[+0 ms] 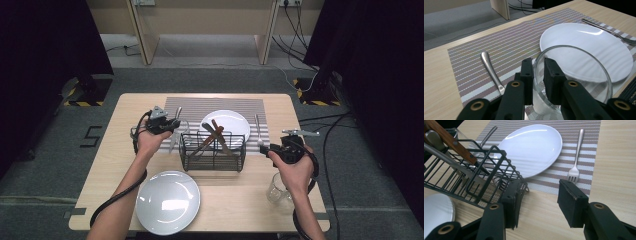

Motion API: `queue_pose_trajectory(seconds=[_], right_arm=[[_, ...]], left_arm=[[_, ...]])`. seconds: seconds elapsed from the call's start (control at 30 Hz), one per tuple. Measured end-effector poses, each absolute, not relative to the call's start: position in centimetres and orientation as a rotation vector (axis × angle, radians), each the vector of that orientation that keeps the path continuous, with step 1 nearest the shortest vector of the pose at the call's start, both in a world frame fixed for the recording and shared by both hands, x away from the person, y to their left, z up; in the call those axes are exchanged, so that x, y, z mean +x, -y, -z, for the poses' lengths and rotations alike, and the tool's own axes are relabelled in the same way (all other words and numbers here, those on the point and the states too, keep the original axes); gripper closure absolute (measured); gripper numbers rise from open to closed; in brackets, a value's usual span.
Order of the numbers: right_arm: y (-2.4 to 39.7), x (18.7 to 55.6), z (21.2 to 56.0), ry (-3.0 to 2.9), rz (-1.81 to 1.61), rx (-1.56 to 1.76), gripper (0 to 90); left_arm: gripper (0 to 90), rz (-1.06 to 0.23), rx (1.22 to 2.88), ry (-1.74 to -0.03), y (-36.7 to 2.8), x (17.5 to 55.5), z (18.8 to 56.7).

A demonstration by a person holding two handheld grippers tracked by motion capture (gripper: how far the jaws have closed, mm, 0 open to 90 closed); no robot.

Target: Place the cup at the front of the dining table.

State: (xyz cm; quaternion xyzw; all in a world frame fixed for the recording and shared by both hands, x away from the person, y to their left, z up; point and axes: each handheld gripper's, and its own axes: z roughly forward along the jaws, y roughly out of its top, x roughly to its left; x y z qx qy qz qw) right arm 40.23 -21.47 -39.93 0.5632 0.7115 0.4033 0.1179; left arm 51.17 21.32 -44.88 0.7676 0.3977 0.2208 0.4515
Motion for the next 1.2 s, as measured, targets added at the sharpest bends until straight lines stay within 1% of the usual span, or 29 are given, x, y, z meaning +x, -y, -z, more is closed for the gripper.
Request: queue_pose_trajectory(seconds=[0.13,0.37,0.6,0.8,0.9,0.97,1.2], right_arm=[[21.5,40.2,39.9,-2.081,-1.181,1.647,53.1],[21.4,40.2,39.9,-2.082,-1.18,1.647,53.1],[21.4,40.3,40.0,-2.082,-1.179,1.646,53.1],[21.4,40.2,40.0,-2.082,-1.179,1.648,53.1],[21.4,40.2,40.0,-2.082,-1.18,1.649,53.1],[21.4,40.2,40.0,-2.082,-1.179,1.648,53.1],[21.3,40.3,40.0,-2.084,-1.177,1.645,53.1]], left_arm=[[78.0,-0.541,1.898,-0.979,-21.3,51.2,44.9],[74.1,-0.539,1.896,-0.983,-21.2,51.4,44.9],[67.1,-0.548,1.894,-0.994,-21.1,51.4,44.8],[58.6,-0.559,1.883,-0.994,-21.1,51.3,44.4],[57.6,-0.558,1.881,-0.99,-21.1,51.2,44.1],[56.6,-0.583,1.886,-0.987,-21.3,51.0,43.8],[51.4,-0.596,1.877,-0.983,-21.7,50.4,43.2]])
